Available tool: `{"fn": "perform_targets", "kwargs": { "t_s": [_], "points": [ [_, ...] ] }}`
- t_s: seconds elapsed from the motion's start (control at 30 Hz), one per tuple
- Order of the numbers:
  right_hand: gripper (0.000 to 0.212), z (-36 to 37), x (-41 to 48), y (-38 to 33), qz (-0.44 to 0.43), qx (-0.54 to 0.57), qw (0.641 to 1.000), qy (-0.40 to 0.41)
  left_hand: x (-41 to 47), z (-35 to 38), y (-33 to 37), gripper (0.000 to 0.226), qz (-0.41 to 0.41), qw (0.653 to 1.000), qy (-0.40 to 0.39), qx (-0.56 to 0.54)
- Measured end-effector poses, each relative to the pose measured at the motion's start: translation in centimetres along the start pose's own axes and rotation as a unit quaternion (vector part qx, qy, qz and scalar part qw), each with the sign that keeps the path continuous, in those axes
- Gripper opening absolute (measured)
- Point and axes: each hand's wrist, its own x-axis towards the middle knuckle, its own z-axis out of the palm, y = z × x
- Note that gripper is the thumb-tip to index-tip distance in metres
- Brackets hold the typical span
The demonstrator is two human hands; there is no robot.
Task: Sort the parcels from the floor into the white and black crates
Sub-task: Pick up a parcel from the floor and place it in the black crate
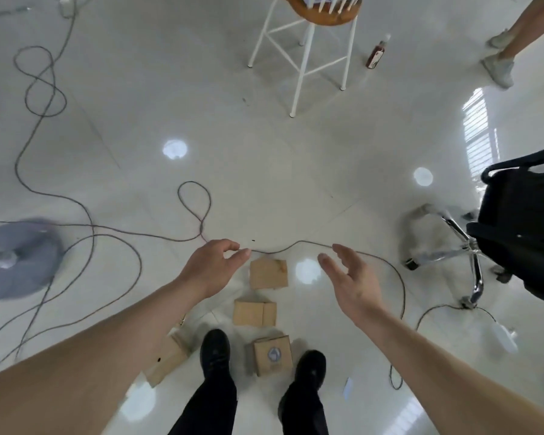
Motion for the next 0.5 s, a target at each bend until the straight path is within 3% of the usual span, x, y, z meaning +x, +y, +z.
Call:
{"fn": "perform_targets", "kwargs": {
  "t_s": [0.5],
  "points": [
    [0.063,15.2,21.3,18.2,0.05,-0.049,0.99,-0.118,19.5,16.1,-14.4,0.054,-0.122,0.992,-0.011,-0.042]
  ]
}}
